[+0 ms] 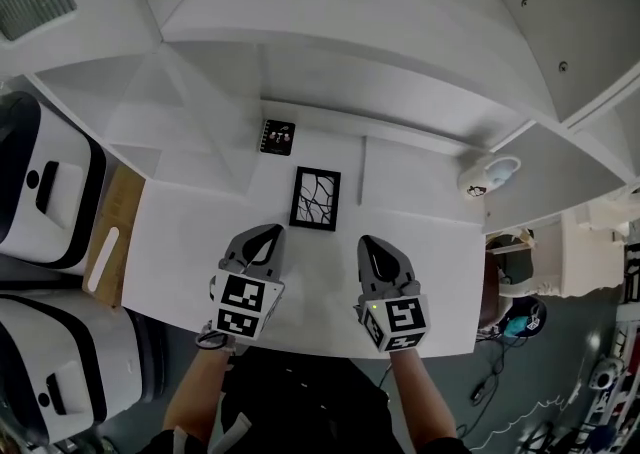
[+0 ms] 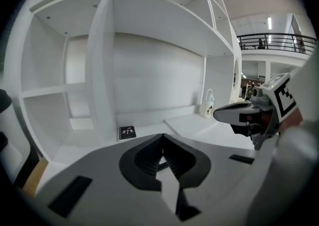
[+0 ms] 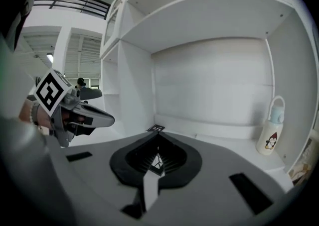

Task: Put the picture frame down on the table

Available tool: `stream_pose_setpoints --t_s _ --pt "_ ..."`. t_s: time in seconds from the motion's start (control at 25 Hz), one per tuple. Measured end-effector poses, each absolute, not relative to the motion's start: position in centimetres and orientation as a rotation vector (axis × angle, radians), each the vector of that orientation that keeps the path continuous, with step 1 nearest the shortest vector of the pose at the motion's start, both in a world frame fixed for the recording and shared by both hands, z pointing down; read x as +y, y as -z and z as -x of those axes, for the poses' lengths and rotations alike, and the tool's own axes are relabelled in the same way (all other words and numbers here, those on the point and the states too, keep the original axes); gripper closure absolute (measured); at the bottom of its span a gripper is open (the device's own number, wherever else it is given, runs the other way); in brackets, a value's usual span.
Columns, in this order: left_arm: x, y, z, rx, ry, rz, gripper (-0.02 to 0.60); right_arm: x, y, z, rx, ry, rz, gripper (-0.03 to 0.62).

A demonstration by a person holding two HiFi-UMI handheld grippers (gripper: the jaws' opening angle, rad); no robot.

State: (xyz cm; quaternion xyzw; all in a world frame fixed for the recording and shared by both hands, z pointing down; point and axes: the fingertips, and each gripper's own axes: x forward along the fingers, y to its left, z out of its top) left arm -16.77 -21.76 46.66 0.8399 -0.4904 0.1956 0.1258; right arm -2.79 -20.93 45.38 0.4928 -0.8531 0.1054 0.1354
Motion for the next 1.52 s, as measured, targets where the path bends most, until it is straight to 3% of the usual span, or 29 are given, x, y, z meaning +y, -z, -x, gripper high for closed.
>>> stream_pose_setpoints --t_s 0.84,1.52 --pt "-17.0 -36.0 16.7 -1.638 -0.375 -2.535 0.580 -16.5 -35.3 0.9 -2.603 -0.027 -1.486 0.592" --pt "-16.5 -35.7 15.6 -1.590 -0.360 -2.567 0.580 -16.3 -34.9 1.1 -2.620 -0.016 -1.458 0.592"
